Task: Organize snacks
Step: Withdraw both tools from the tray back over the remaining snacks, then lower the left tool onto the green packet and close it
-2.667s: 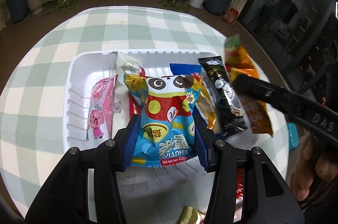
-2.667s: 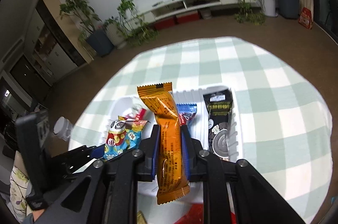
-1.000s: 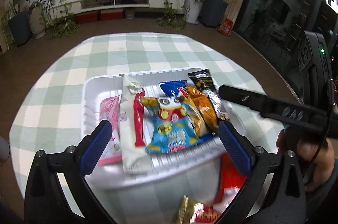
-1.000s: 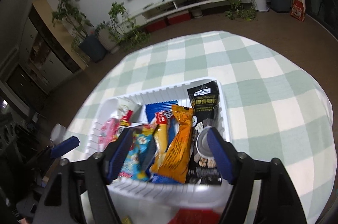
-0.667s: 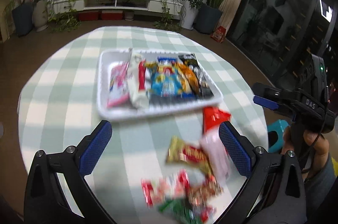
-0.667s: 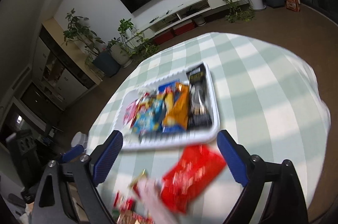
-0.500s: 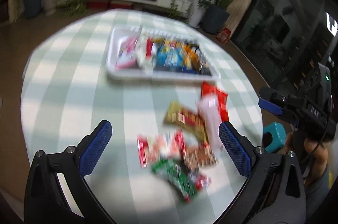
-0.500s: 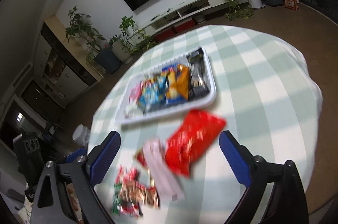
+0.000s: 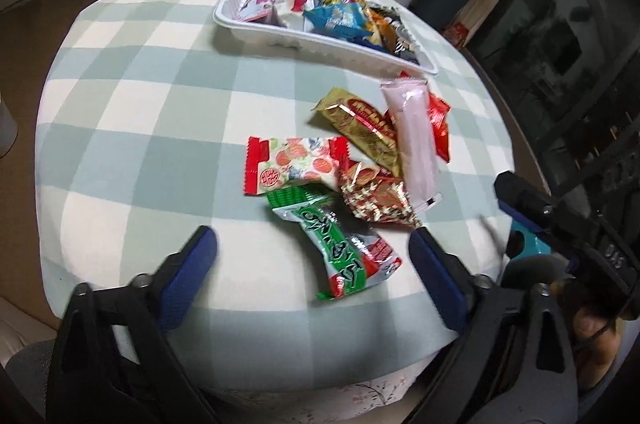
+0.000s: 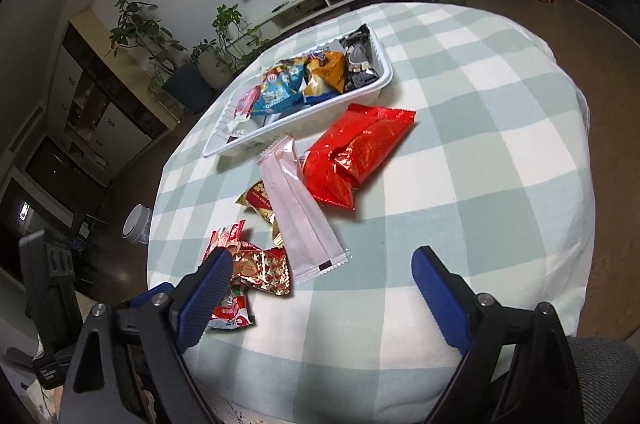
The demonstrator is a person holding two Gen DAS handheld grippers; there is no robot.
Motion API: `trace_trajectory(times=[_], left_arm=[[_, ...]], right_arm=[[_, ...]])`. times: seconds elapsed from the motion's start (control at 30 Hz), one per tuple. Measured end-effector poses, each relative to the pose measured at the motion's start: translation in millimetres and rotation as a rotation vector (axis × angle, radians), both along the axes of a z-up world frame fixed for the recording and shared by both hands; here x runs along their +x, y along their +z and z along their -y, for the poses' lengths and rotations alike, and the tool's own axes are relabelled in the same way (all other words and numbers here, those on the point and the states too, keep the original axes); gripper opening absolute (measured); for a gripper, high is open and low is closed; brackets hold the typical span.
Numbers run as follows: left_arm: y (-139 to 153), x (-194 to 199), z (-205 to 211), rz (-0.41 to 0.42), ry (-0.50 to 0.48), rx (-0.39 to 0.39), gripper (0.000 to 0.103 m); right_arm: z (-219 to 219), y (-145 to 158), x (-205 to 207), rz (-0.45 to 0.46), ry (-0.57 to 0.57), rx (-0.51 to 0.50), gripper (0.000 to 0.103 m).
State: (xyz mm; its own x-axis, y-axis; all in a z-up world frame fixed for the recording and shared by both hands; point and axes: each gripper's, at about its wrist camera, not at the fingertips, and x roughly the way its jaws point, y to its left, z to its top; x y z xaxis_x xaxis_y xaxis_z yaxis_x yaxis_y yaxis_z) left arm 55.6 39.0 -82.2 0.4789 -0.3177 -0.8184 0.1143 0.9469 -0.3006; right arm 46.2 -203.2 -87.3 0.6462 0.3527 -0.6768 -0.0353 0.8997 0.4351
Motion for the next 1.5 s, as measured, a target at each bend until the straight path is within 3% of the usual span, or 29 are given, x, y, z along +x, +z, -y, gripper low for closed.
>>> trace_trajectory(times=[0.27,0.47,0.6,0.7,0.77,0.87,1.13,1.5], left_arm=[[-11.4,12.7,13.7,-0.049,-0.011,0.079,0.084],[-15.7,21.2,24.8,-0.051,-0.033,0.122,0.083],[-16.5,24.9,27.7,-0.048,-0.043,0.147,0.078],[-15.1,26.0,30.7,-0.038,-0.066,0.165,0.058],[-13.6,26.2,33.2,-0.032,-0.091,0.164,0.036],[-12.2,25.8,36.6,-0.019,-0.126,0.180,0.032],[-10.0,23.9,13.9,-0.018,-0.113,0.092,0.024],[-2.2,4.0,-27.0,-0.002,-0.080,-0.024,0.019]], right_arm=[[-3.4,-0.1,-2.0,0.002,0.012,-0.014,0.086],[-5.2,0.0,-3.3,0.009,0.019,-0.021,0.084],[-5.7,0.0,-3.5,0.008,0.021,-0.023,0.083],[-5.8,-0.1,-3.7,0.013,0.027,-0.029,0.082],[-7.0,0.2,-4.5,0.017,0.032,-0.034,0.081],[-7.6,0.6,-5.3,0.023,0.038,-0.040,0.080],[-21.4,5.0,-7.3,0.049,0.112,-0.088,0.075],[-81.3,11.6,-2.6,0.102,0.418,-0.266,0.066]])
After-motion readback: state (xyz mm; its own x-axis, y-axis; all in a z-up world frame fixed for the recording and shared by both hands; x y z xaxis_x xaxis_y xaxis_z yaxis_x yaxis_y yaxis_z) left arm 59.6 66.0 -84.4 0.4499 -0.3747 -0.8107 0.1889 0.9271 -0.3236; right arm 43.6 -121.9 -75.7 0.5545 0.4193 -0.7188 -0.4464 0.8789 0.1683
